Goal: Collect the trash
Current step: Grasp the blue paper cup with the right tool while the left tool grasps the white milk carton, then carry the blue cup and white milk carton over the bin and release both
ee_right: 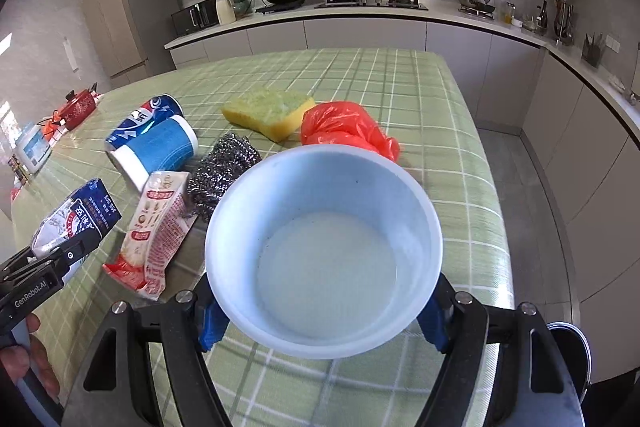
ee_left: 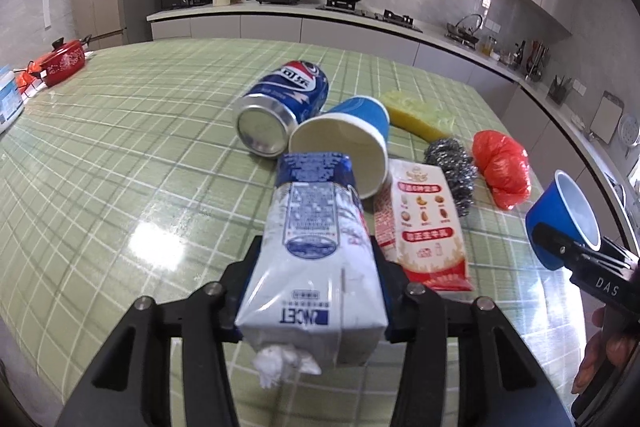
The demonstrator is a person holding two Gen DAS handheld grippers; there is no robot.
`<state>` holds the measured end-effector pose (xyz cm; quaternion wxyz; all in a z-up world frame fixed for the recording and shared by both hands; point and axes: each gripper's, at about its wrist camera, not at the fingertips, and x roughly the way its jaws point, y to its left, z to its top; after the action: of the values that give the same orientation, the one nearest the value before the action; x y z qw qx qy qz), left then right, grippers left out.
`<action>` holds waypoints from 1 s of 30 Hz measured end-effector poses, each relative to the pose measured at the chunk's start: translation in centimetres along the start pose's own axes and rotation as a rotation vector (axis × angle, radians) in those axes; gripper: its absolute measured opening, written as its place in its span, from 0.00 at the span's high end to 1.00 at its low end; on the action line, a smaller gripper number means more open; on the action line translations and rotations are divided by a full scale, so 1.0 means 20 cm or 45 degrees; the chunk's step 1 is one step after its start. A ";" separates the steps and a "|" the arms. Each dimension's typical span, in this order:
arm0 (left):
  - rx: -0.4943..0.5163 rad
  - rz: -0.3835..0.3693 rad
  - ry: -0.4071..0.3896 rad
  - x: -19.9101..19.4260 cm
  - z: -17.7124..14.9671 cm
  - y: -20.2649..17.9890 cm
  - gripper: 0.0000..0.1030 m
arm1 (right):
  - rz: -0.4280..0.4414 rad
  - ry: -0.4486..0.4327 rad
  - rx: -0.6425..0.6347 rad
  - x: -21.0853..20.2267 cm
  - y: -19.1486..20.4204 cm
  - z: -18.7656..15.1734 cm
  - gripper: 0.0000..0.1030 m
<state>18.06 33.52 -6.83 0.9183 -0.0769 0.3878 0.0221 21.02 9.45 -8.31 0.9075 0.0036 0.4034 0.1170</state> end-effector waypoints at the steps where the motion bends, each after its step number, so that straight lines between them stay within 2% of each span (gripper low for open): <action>1: -0.003 -0.003 -0.006 -0.01 0.00 -0.01 0.53 | 0.003 -0.003 -0.002 -0.02 0.00 -0.01 0.25; 11: 0.042 -0.044 -0.066 -0.11 0.02 -0.19 0.53 | 0.005 -0.039 0.010 -0.16 -0.10 -0.05 0.25; 30: 0.242 -0.263 -0.082 -0.19 -0.06 -0.86 0.53 | -0.165 -0.110 0.144 -0.62 -0.64 -0.23 0.25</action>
<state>16.32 16.48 -2.78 0.9308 -0.0284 0.3483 -0.1071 12.38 -5.99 -3.62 0.9280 0.0337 0.3693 0.0348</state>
